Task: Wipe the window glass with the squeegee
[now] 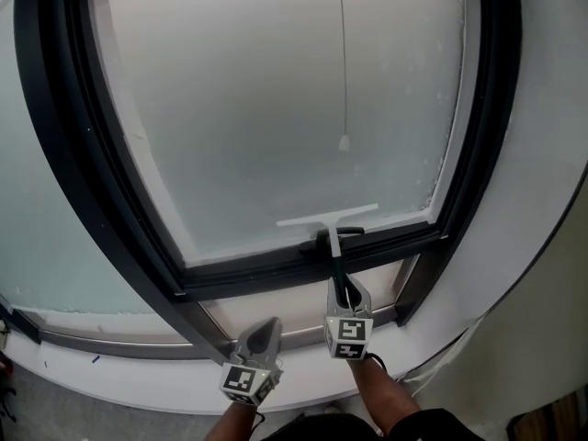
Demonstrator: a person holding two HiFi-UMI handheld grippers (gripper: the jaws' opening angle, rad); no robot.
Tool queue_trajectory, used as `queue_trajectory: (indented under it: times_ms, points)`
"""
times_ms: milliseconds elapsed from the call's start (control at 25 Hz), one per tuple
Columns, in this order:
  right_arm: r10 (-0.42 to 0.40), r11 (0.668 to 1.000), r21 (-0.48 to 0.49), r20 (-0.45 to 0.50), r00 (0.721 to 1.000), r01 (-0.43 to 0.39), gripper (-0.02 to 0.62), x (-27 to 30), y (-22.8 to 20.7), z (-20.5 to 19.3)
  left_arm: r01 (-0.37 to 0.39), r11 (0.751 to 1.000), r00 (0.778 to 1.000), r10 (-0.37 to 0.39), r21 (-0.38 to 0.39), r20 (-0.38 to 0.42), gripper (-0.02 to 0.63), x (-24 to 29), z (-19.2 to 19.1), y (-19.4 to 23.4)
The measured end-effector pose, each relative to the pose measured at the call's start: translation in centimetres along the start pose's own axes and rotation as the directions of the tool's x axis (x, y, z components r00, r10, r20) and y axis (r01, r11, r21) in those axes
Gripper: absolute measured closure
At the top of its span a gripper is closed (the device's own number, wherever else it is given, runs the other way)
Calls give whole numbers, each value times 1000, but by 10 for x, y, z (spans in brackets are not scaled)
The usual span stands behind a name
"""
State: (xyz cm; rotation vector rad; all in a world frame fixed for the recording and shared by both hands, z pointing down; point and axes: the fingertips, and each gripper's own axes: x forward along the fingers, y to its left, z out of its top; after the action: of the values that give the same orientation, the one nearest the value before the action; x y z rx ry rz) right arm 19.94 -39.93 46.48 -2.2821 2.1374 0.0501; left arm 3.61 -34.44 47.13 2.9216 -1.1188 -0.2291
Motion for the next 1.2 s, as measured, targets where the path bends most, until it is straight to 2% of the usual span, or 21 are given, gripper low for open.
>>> queue_trajectory:
  times_ms: [200,320,480,600,760,960,1200]
  points:
    - [-40,999,-19,140,989,43,500,0,-33,74,23,1000,1000,-23,-6,9,606,-1,0,-9]
    - [-70,995,-54,268,961,87,500,10,-71,145,28,998,1000,-28,47,5,606,5,-1,-12]
    - [-73,989,-87,390,918,116,500,28,-110,232,-8,996,999,4,88,44,606,25,15,-13]
    - [-38,992,-90,444,895,87,500,41,-124,289,-22,997,995,16,71,95,606,41,31,-24]
    - [14,997,-70,493,870,24,500,57,-132,352,-27,995,993,15,99,119,606,60,43,-38]
    - [50,998,-63,534,844,-19,500,69,-134,388,-47,992,992,32,117,125,606,78,44,-46]
    - [91,996,-29,502,860,-89,500,86,-136,377,-70,992,991,58,106,118,606,83,35,-52]
